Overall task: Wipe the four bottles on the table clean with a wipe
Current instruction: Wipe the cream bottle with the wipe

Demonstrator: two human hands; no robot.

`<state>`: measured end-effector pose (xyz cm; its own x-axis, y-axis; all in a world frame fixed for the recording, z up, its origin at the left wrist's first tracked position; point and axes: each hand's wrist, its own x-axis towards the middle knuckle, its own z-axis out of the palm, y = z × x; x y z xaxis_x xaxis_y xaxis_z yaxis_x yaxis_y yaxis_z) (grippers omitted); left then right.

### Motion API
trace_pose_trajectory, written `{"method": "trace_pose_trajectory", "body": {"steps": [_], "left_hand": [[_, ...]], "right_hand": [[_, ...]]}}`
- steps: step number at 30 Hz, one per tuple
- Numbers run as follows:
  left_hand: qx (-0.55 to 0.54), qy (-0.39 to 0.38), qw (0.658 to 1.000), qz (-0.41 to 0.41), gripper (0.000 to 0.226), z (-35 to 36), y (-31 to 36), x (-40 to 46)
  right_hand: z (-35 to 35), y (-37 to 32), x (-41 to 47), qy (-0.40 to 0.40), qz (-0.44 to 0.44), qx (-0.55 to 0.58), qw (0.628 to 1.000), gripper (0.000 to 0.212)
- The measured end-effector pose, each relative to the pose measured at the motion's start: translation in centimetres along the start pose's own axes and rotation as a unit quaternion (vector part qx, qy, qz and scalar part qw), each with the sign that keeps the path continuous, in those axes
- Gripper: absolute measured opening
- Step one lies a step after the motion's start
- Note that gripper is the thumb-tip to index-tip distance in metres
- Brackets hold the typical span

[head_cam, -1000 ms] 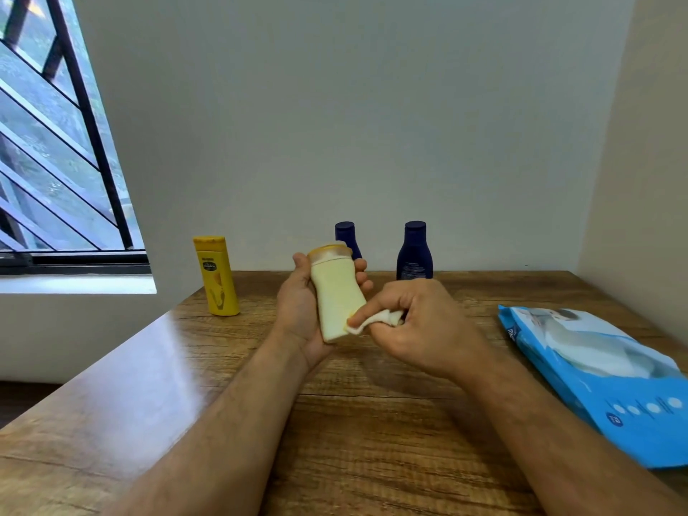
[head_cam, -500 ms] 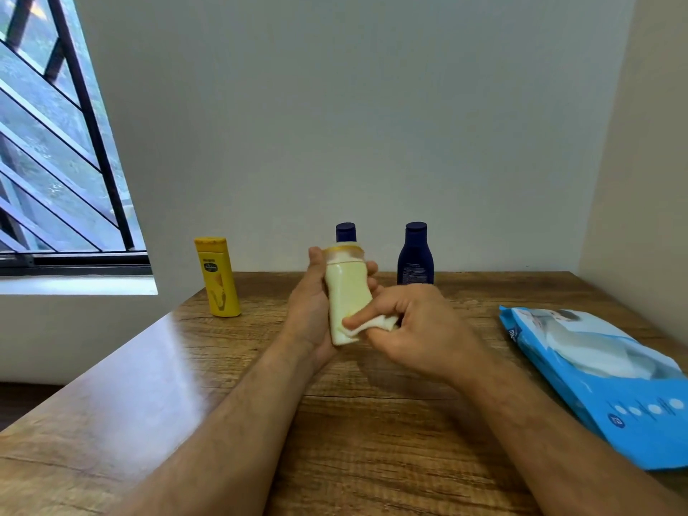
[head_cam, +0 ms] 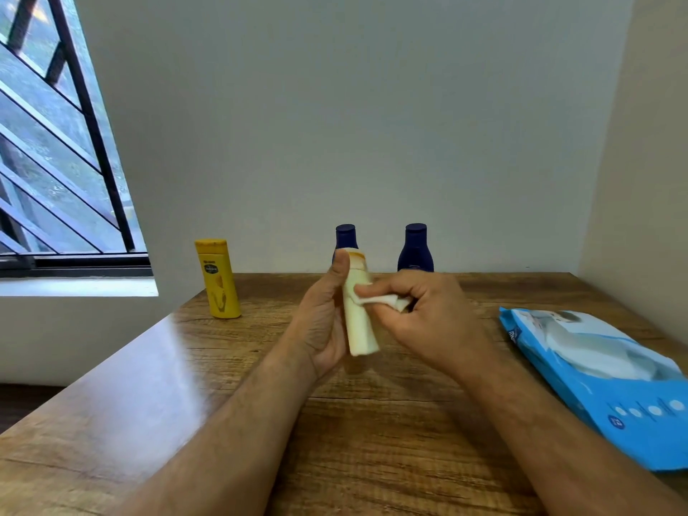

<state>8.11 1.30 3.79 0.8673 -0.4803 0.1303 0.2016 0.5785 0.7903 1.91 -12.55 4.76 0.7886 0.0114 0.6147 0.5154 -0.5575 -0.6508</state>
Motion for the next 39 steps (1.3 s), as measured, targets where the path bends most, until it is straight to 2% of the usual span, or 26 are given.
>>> {"method": "trace_pose_trajectory", "body": {"steps": [2,5,7,10,13,18,23,25,28,31,33,35,37,39], "left_hand": [[-0.007,0.039,0.999,0.018,0.076,-0.1,0.5,0.2],[-0.008,0.076,0.997,0.033,0.077,-0.5,0.7,0.6],[0.026,0.049,0.998,0.034,0.07,-0.6,0.6,0.7],[0.093,-0.02,0.995,0.013,0.05,-0.1,-0.1,0.5],[0.112,-0.015,0.994,0.008,0.057,0.0,-0.2,0.4],[0.057,0.021,0.998,0.027,0.063,-0.3,0.3,0.6],[0.072,0.091,0.991,0.073,0.061,-0.2,0.9,0.6],[0.079,0.082,0.99,0.083,0.06,-0.2,0.8,0.6],[0.074,0.005,0.995,0.065,0.049,0.1,0.1,0.4],[0.077,-0.02,0.996,0.046,0.049,0.3,-0.3,0.2],[0.075,0.002,0.996,0.054,0.054,0.2,-0.1,0.4],[0.088,0.056,0.992,0.074,0.054,-0.1,0.4,0.5],[0.095,0.12,0.983,0.103,0.051,-0.5,0.8,0.6],[0.093,0.147,0.979,0.109,0.051,-0.8,0.9,0.7]], "right_hand": [[0.2,-0.2,-0.1,-0.067,0.01,0.009,0.998,0.021],[0.2,-0.1,-0.2,-0.097,0.008,-0.009,0.995,0.023],[0.2,0.0,-0.2,-0.081,0.005,-0.022,0.996,0.023],[0.0,0.0,-0.1,-0.002,-0.008,-0.047,0.999,0.018],[-0.2,0.1,0.0,0.041,-0.028,-0.074,0.996,0.017],[-0.2,0.0,-0.1,-0.037,-0.012,-0.017,0.999,0.021],[-0.4,0.3,-0.1,-0.088,-0.005,-0.005,0.996,0.02],[-0.3,0.3,-0.1,-0.059,-0.007,-0.021,0.998,0.019],[-0.4,0.1,0.1,0.021,-0.012,-0.054,0.998,0.016],[-0.6,0.2,0.2,0.065,-0.008,-0.033,0.997,0.016],[-0.6,0.4,0.2,0.042,0.005,-0.025,0.999,0.017],[-0.4,0.5,0.2,-0.013,0.028,-0.021,0.999,0.017],[-0.2,0.6,0.2,-0.071,0.035,-0.063,0.995,0.015],[-0.1,0.7,0.2,-0.103,0.034,-0.096,0.989,0.014]]}}
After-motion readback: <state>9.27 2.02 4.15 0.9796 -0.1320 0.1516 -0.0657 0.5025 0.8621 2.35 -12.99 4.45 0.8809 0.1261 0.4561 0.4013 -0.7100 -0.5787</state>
